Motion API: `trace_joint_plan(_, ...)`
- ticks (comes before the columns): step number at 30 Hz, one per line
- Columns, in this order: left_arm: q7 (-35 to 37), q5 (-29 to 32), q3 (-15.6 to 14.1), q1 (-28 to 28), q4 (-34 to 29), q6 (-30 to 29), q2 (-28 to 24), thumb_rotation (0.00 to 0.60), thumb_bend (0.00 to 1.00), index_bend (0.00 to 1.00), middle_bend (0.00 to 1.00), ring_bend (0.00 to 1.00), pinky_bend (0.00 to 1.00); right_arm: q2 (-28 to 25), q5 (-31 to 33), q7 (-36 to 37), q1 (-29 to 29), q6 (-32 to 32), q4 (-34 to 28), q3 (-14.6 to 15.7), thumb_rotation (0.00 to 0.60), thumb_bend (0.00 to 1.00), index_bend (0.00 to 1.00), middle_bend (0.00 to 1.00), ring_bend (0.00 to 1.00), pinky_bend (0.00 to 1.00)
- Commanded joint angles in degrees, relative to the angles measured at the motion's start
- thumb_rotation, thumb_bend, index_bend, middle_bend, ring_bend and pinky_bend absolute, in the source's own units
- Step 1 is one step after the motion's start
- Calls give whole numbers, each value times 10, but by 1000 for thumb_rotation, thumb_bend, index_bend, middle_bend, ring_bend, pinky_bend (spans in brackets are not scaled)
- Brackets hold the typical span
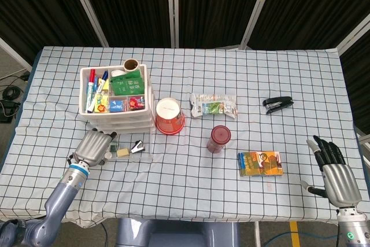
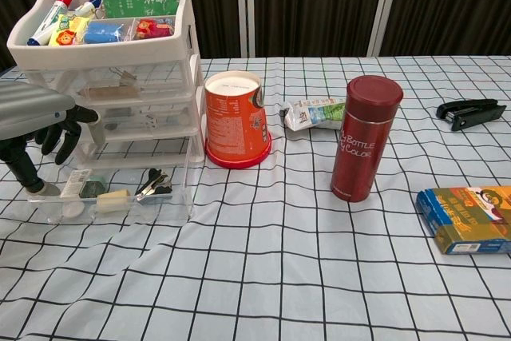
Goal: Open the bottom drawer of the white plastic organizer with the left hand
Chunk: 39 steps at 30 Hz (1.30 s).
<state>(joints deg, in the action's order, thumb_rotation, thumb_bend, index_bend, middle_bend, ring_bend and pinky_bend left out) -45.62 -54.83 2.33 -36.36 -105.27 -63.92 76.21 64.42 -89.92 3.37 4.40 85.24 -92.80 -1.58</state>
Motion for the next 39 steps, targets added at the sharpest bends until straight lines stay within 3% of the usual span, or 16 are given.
trace_joint_plan(1, -13, 8, 4, -10, 1, 3, 8, 600, 176, 337, 729, 673, 592, -2, 1, 4, 0, 0, -1, -1, 600, 29, 0, 0, 0, 0)
trace_joint_plan(4, -30, 9, 3, -19, 4, 2, 18, 600, 176, 370, 857, 786, 696, -5, 2, 11, 0, 1, -1, -2, 600, 30, 0, 0, 0, 0)
trace_joint_plan(10, -60, 18, 1, -33, 13, -6, 42, 600, 222, 427, 959, 876, 788, -8, 3, 16, 0, -2, -1, -2, 600, 29, 0, 0, 0, 0)
trace_joint_plan(15, -86, 52, 4, -45, 16, -9, 57, 600, 234, 451, 966, 886, 794, -10, 4, 19, 0, -1, -2, -3, 600, 30, 0, 0, 0, 0)
trace_joint_plan(20, -100, 109, 17, -54, 11, -20, 70, 600, 348, 423, 969, 888, 805, -11, 5, 22, 1, -3, -1, -3, 600, 29, 0, 0, 0, 0)
trace_joint_plan(26, -87, 229, 65, -70, -10, -39, 97, 600, 357, 409, 982, 899, 814, -13, 4, 27, 1, -2, -2, -3, 600, 30, 0, 0, 0, 0)
trace_joint_plan(39, -107, 242, 71, -94, 14, -113, 159, 600, 367, 473, 1000, 990, 903, -16, 1, 38, -1, 4, -2, -4, 600, 30, 0, 0, 0, 0)
